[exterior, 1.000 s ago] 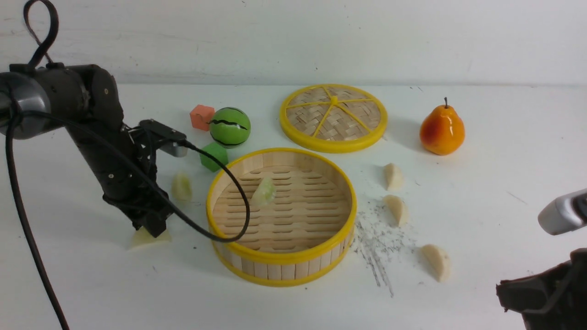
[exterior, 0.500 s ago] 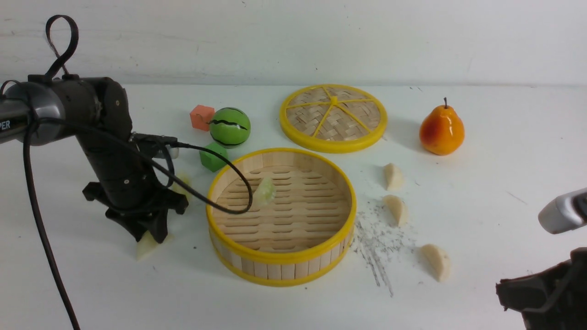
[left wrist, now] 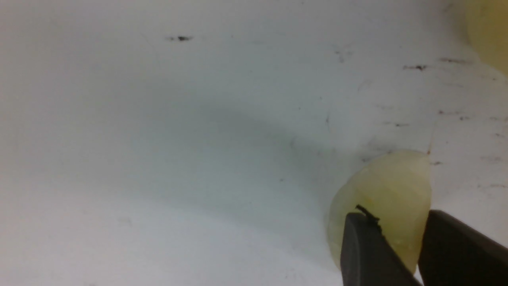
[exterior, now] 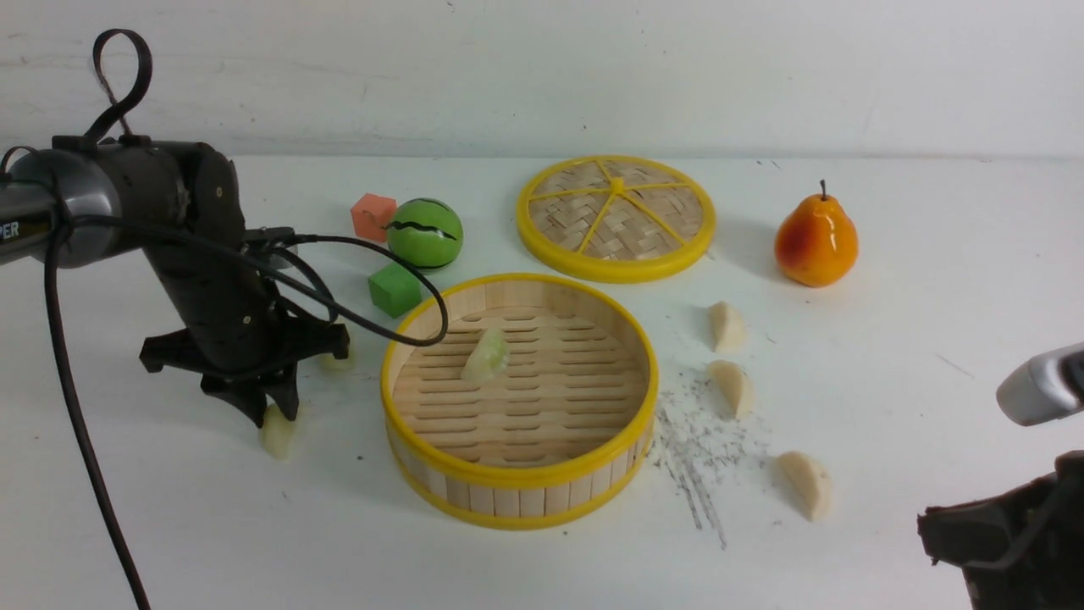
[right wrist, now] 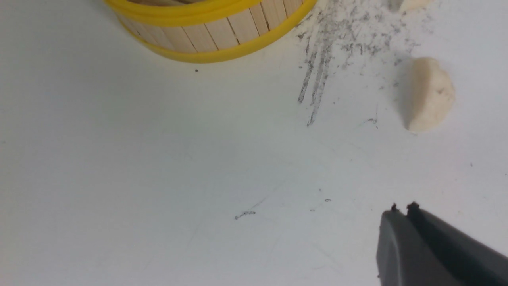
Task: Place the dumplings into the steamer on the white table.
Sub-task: 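Reach for and grasp a dumpling on the table with the left gripper, then place the dumpling into the bamboo steamer basket with the left gripper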
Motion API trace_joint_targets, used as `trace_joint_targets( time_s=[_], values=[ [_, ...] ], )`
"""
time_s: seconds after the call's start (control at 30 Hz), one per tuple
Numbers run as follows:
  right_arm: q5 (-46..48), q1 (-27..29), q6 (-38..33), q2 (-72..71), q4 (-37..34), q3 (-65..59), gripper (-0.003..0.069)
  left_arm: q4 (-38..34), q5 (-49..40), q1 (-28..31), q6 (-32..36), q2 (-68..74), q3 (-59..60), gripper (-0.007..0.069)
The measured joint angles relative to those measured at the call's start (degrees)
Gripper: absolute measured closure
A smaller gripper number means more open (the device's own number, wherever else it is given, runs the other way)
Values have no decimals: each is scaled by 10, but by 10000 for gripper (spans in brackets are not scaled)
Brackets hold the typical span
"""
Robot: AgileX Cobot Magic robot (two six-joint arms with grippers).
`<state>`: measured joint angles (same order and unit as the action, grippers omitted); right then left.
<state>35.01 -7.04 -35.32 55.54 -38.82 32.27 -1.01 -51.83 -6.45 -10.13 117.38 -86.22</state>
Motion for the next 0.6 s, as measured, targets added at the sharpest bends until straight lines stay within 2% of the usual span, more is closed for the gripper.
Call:
trace_joint_targets(
  time_s=[0.07,0.17,0.23,0.37,0.6],
  values=[
    [0,0,0,0,-1,0,636,0,1,0,10,2,0,431],
    [0,0,0,0,-2,0,635,-3,9,0,24,16,-2,344],
    [0,0,0,0,-2,0,632,-1,13,0,27,20,-2,327],
    [0,0,0,0,-4,0,628,2,15,0,28,22,-2,363],
    [0,0,0,0,-4,0,624,-14,-8,0,29,-9,-6,382]
  ],
)
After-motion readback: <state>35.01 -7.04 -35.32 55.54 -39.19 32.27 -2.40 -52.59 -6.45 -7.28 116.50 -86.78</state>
